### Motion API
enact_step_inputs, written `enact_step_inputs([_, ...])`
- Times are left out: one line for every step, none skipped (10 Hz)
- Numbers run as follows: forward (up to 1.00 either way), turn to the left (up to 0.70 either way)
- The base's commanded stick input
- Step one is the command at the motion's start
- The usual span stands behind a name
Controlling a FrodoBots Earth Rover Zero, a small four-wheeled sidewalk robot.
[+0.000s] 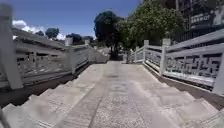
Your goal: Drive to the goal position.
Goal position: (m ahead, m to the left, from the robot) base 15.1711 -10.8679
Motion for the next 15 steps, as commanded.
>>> enact_step_inputs([0.45, 0.0])
enact_step_inputs([0.45, 0.0])
enact_step_inputs([0.45, 0.0])
enact_step_inputs([0.45, 0.0])
enact_step_inputs([0.45, 0.0])
enact_step_inputs([0.45, 0.0])
enact_step_inputs([0.45, 0.0])
enact_step_inputs([0.45, 0.0])
enact_step_inputs([0.45, 0.0])
enact_step_inputs([0.45, 0.0])
enact_step_inputs([0.45, 0.0])
enact_step_inputs([0.45, 0.0])
enact_step_inputs([0.45, 0.0])
enact_step_inputs([0.45, 0.0])
enact_step_inputs([0.45, 0.0])
